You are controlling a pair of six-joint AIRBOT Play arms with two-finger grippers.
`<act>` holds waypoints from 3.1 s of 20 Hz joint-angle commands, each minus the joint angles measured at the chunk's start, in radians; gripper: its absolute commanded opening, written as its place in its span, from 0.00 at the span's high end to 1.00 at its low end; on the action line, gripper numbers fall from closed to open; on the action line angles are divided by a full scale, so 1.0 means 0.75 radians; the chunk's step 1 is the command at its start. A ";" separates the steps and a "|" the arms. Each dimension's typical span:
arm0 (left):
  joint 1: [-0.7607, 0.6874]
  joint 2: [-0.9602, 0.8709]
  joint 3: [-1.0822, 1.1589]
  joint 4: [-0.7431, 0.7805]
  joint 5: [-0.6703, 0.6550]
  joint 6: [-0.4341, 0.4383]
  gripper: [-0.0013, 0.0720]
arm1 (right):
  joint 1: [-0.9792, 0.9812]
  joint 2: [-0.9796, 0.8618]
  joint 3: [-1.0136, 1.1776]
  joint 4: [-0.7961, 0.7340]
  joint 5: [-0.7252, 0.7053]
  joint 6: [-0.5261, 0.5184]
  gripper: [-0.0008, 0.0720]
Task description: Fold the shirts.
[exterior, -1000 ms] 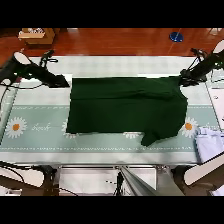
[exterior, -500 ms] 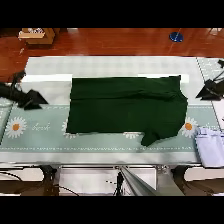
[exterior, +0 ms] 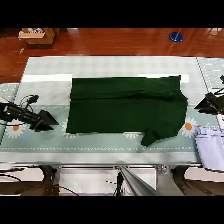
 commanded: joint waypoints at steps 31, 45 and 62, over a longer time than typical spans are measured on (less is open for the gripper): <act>-0.508 -0.002 -0.028 -0.113 0.205 -0.220 0.95 | -0.007 0.143 -0.486 0.035 -0.255 -0.050 0.35; -0.496 0.049 -0.024 -0.164 0.203 -0.153 0.96 | 0.231 0.347 -0.582 0.111 -0.457 -0.020 0.94; -0.404 0.302 0.314 -0.406 0.443 -0.137 0.96 | 0.226 0.499 -0.238 0.484 -0.776 0.016 0.95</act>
